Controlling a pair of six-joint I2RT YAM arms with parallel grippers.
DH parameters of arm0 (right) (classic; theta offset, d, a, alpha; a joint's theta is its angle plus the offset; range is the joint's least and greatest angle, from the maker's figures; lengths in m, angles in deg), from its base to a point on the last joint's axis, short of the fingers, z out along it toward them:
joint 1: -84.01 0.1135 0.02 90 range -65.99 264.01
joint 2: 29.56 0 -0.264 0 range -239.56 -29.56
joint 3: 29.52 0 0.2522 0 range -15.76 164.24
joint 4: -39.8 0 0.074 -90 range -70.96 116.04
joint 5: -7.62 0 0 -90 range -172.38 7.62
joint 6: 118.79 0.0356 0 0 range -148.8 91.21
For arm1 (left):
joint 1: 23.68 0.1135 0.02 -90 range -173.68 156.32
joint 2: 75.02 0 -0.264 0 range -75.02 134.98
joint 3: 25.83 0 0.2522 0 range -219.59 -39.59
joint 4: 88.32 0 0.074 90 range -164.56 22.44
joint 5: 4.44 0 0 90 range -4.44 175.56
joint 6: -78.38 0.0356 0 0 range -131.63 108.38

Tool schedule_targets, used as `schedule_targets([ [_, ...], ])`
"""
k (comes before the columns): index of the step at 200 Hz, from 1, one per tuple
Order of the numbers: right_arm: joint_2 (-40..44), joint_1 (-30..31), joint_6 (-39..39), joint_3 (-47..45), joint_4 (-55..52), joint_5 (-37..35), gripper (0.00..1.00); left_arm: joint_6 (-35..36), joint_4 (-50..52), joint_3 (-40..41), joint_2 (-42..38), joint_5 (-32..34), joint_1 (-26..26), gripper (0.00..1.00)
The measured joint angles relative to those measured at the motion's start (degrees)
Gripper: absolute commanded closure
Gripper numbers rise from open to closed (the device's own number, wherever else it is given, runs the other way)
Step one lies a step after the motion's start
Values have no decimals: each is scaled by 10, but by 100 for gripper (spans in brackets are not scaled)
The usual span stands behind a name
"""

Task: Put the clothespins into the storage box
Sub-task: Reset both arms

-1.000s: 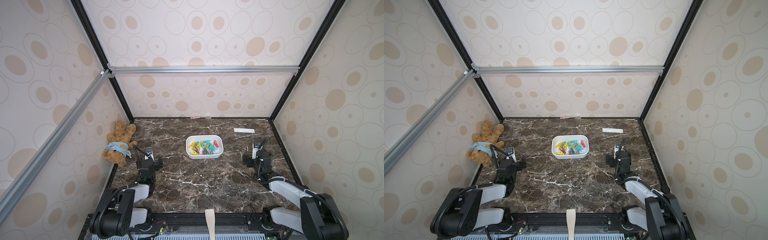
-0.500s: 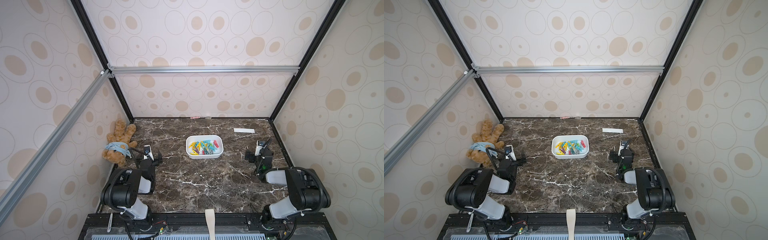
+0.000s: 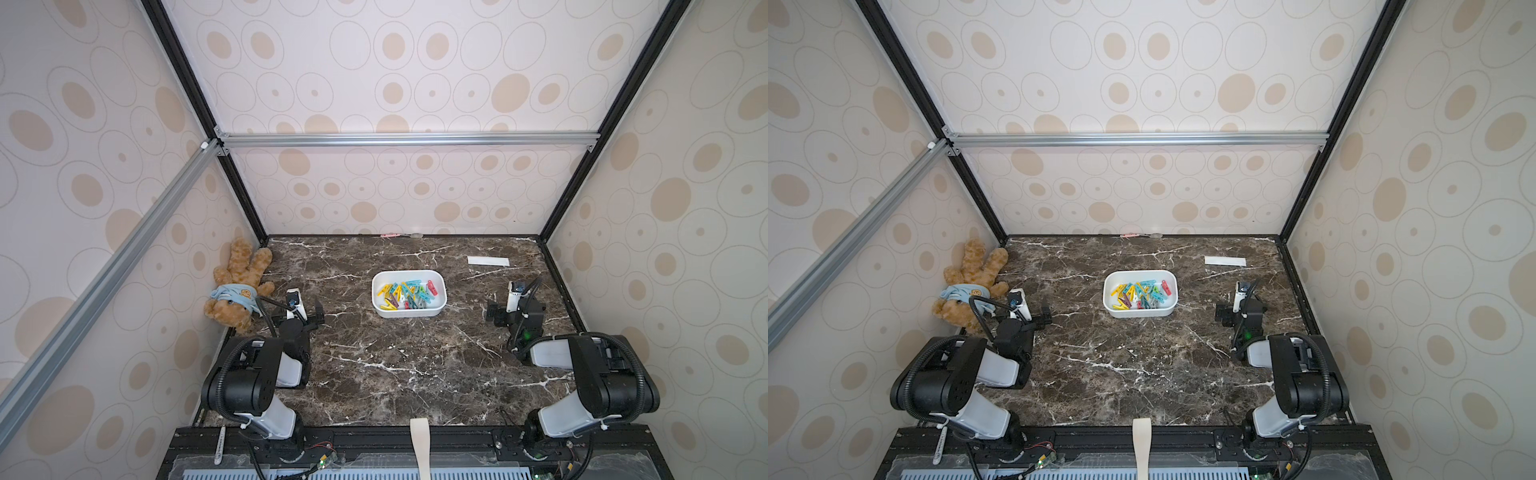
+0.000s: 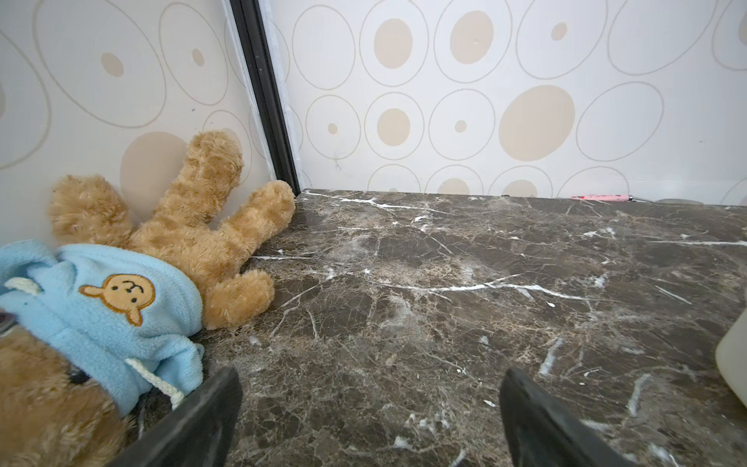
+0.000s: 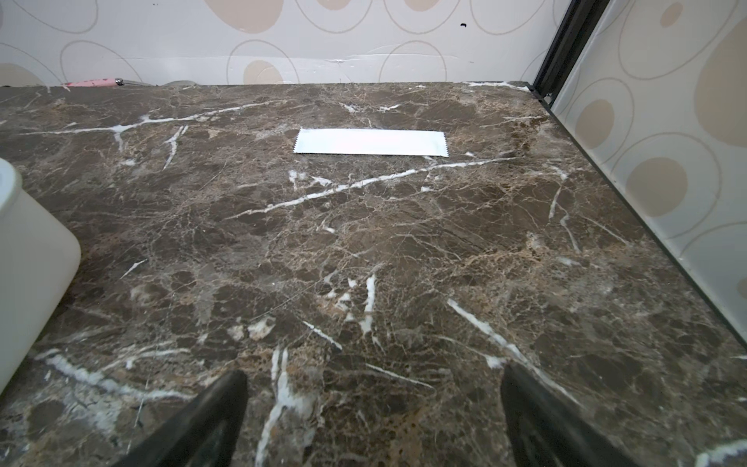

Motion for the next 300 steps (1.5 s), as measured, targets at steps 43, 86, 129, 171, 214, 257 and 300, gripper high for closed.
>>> schedule_targets([
  [43, 0, 0, 0, 2, -7, 0, 1, 0, 0, 0, 0, 0, 0, 0],
  [86, 0, 0, 0, 3, -7, 0, 0, 0, 0, 0, 0, 0, 0, 1],
  [129, 0, 0, 0, 3, -7, 0, 1, 0, 0, 0, 0, 0, 0, 0],
  [171, 8, 0, 1, -39, 63, -4, 0, 0, -1, 0, 0, 0, 0, 1],
  [214, -20, 0, 2, -126, 181, -22, 0, 0, -4, 0, 0, 0, 0, 1],
  [257, 2, 3, 0, 6, 70, -13, 0, 0, -8, 0, 0, 0, 0, 1],
  [300, 3, 3, -10, 13, 13, 18, 0, 0, -8, 0, 0, 0, 0, 0],
])
